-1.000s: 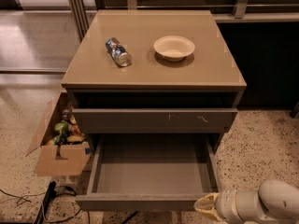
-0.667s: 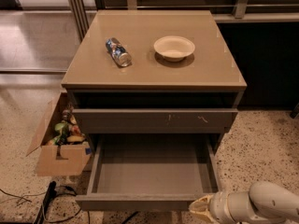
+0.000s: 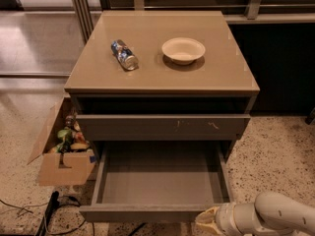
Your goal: Close middle drawer
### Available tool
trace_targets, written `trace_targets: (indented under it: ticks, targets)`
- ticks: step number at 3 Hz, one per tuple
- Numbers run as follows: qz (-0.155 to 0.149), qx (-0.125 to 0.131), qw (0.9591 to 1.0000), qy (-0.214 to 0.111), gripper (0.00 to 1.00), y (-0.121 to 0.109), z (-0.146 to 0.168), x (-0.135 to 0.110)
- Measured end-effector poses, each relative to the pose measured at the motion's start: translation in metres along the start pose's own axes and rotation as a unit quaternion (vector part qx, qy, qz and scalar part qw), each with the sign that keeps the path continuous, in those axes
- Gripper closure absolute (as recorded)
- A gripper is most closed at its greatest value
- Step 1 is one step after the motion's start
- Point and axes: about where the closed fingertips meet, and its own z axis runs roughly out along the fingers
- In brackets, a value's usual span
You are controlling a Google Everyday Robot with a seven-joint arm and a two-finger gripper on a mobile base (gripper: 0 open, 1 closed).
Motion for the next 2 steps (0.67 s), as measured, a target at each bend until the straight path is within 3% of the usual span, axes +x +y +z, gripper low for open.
trace_targets:
  ticks: [2]
  targets:
    - [0.000,0.000,1.0000,0.000,0.36,0.0000,0.0000,0.0000]
